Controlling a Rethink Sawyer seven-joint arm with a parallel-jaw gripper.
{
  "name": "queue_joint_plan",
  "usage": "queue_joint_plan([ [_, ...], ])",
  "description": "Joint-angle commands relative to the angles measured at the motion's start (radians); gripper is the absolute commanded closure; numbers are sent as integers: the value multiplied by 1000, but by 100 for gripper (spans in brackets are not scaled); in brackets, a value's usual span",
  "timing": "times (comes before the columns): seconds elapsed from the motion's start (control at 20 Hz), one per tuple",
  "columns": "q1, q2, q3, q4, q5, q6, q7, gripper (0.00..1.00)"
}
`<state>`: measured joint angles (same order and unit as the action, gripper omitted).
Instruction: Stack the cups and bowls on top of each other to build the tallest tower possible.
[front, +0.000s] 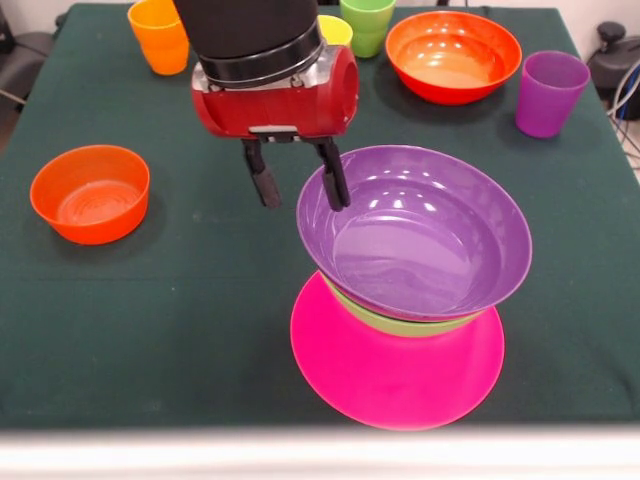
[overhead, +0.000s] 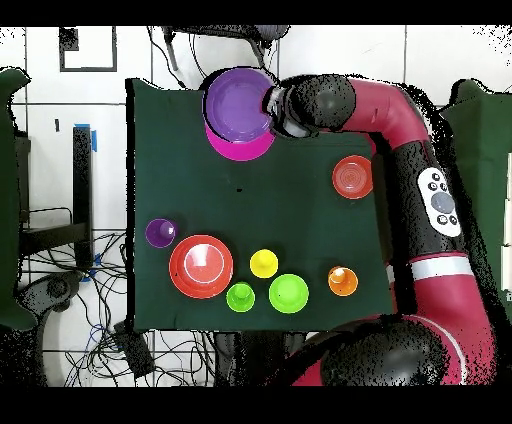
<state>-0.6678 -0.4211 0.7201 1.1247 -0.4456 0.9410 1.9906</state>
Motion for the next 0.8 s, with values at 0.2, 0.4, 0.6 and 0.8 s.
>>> queue_joint_plan([
  [0.2, 14, 16, -63, -3, -5, 89, -100, 0],
  [0.4, 22, 4, -67, -8, 3, 96, -89, 0],
  [0.6, 34, -30, -74, 15, 11, 97, -61, 0],
  [0.8, 49, -56, -81, 34, 20, 92, -31, 0],
])
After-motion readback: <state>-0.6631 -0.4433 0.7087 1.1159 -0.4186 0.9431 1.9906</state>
